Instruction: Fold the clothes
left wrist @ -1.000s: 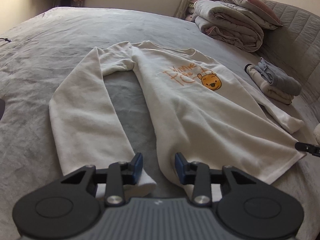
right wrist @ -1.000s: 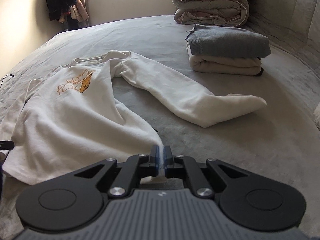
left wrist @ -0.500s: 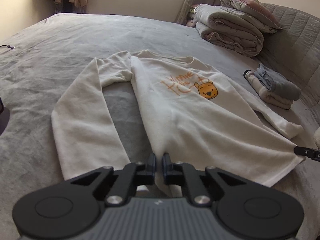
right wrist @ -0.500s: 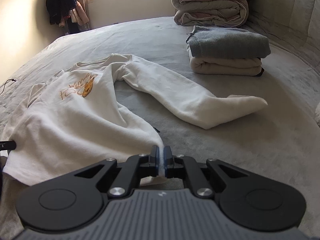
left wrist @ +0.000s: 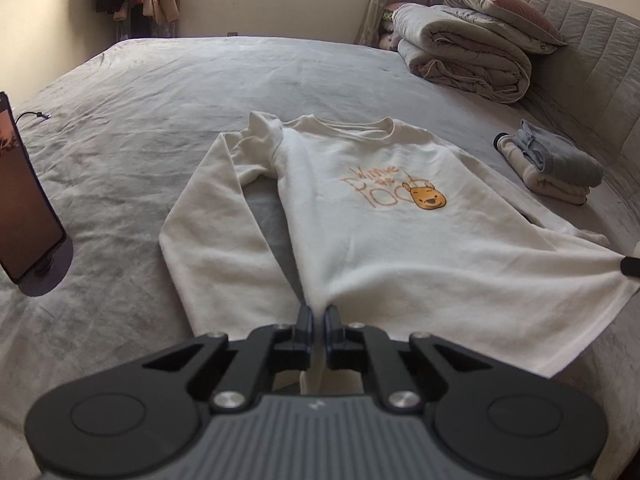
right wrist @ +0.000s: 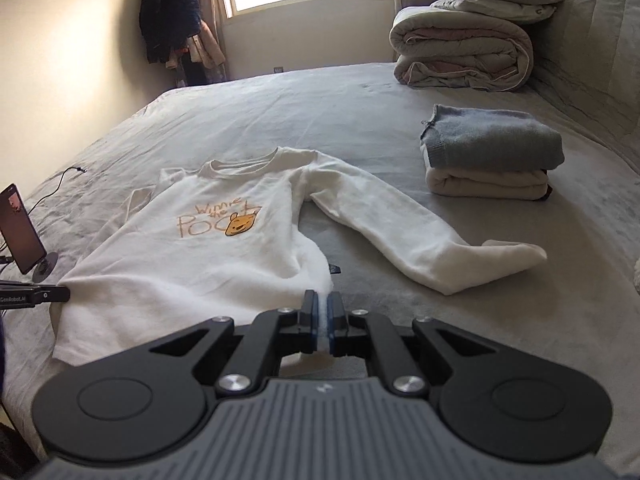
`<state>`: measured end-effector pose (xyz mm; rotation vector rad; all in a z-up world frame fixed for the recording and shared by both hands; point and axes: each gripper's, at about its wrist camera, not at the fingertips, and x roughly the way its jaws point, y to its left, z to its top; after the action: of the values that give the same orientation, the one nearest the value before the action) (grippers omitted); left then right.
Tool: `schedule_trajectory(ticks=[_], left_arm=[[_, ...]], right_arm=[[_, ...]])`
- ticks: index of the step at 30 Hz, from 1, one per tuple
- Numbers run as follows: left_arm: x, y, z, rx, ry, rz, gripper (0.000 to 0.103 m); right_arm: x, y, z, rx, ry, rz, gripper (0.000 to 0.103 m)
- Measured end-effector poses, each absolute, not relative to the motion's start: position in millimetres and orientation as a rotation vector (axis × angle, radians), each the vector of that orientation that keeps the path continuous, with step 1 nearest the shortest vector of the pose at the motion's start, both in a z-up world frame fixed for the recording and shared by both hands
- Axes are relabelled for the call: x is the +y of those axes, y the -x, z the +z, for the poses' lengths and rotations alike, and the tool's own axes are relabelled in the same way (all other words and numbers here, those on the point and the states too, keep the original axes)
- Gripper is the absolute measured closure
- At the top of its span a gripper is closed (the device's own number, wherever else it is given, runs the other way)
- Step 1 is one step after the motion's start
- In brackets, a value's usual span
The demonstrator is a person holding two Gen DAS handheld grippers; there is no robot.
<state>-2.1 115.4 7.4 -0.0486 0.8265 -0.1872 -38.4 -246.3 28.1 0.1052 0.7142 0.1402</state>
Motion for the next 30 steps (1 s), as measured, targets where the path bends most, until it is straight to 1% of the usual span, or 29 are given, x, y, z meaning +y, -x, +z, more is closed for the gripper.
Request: schedule_trajectory(ticks=[7,9,11,13,14,15,16,20,24,30], left_arm=[[124,-1,-10,0.888,0.072,-0.201,0.097],[128,-3,-12,0.899,0.090,-0.203,0.095],[135,-4,-12,0.905,0.123,-0.201,0.093],[142,-6,-12,0.910,0.163,-0.194,0.090],[146,-7,-11,0.912,0.183,-0.191,0.089],[149,-8,-11,0.912,0.197,-0.186,0.088],[150,-8,-11,0.909,0.204,-0.180,0.088],[155,-9,-9,0.887,0.188,-0.136,0.087],[160,-17,-15,0.890,0.125,-0.048,0.081],[167,-33,-35,0.952,0.121,0.012,0.081]], right_arm=[[-238,22,-8,0.881,-0.078,0.160,0.097],[-238,18,-17,0.914,-0.091,0.155,0.094],[-240,15,-24,0.941,-0.100,0.145,0.087],[-242,14,-25,0.940,-0.105,0.135,0.086],[-243,13,-25,0.935,-0.111,0.131,0.079],[-245,13,-25,0.930,-0.117,0.128,0.068],[-246,13,-24,0.924,-0.124,0.124,0.065],[-248,9,-26,0.921,-0.130,0.112,0.065],[-249,3,-29,0.924,-0.129,0.100,0.065],[-252,-4,-34,0.935,-0.143,0.084,0.065]])
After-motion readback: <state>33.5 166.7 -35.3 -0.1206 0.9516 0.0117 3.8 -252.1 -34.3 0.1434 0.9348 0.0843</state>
